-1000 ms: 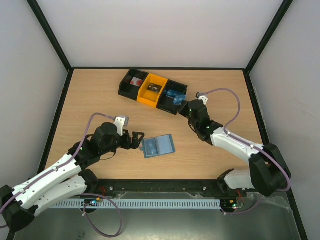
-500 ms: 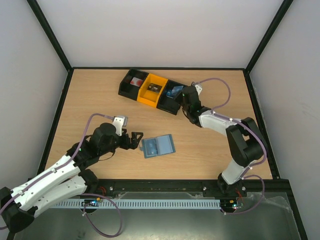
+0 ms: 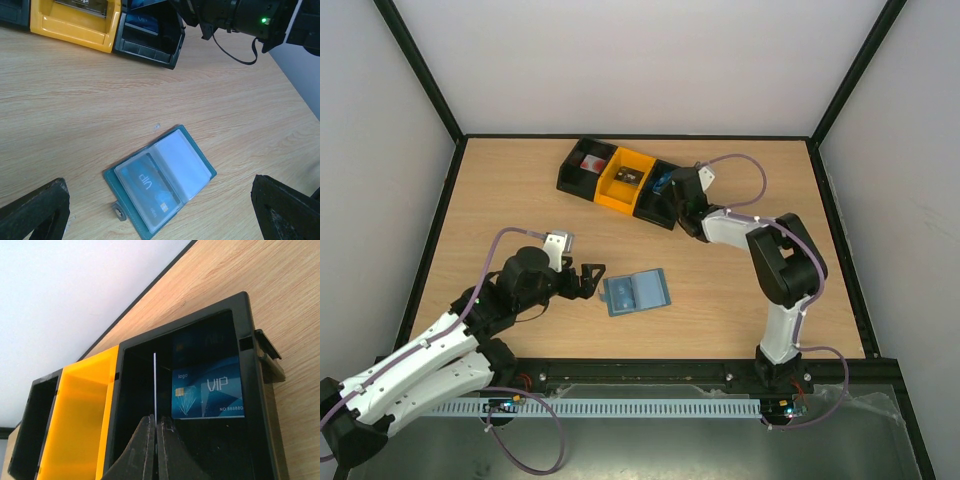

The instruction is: Take the credit cards out of the card holder

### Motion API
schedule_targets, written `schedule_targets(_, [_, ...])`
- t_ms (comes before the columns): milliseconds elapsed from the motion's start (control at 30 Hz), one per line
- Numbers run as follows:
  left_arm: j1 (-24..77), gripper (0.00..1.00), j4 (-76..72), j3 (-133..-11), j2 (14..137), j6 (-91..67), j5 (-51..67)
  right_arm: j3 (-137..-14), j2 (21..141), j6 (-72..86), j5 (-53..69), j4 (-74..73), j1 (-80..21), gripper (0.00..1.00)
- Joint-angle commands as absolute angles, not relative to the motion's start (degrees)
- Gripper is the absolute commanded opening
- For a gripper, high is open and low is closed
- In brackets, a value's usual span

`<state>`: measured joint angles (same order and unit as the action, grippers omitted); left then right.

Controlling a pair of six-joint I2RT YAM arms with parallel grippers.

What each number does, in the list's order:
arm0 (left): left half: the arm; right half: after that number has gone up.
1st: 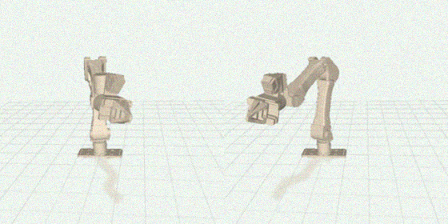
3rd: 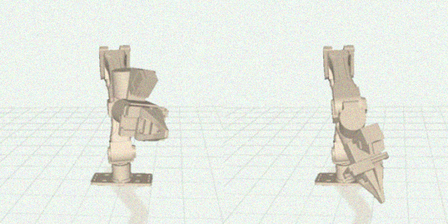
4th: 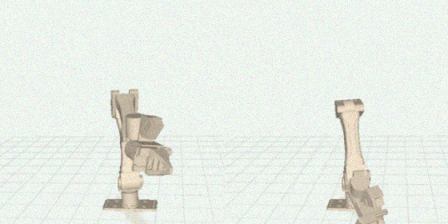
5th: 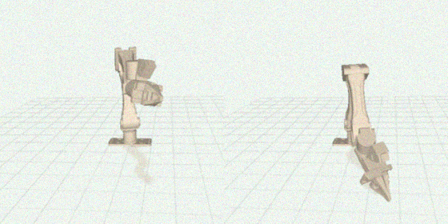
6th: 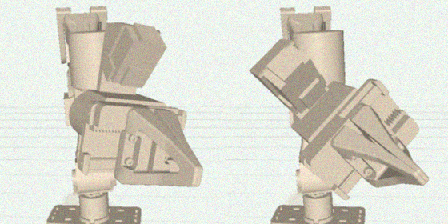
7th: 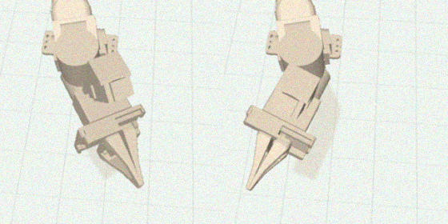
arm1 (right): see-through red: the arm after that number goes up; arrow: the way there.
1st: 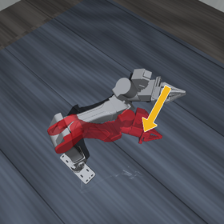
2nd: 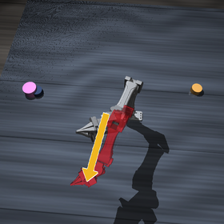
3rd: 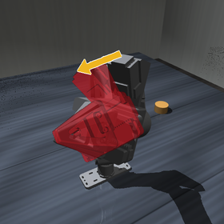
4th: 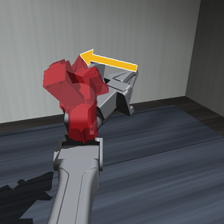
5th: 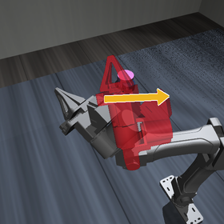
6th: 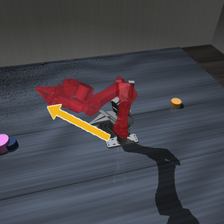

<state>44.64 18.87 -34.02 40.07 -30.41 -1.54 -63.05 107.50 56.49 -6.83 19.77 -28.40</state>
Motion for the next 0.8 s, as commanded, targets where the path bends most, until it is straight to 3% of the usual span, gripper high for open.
schedule_targets(0, [44.4, 1.00, 19.6, -34.4, 39.2, -29.4, -1.7, -65.9, 110.4, 57.5, -9.8, 21.1, -28.2, 0.02])
schedule_targets(767, [44.4, 1.00, 18.6, -34.1, 38.3, -28.5, 0.3, -72.5, 118.7, 58.0, -11.8, 20.0, -28.1, 0.02])
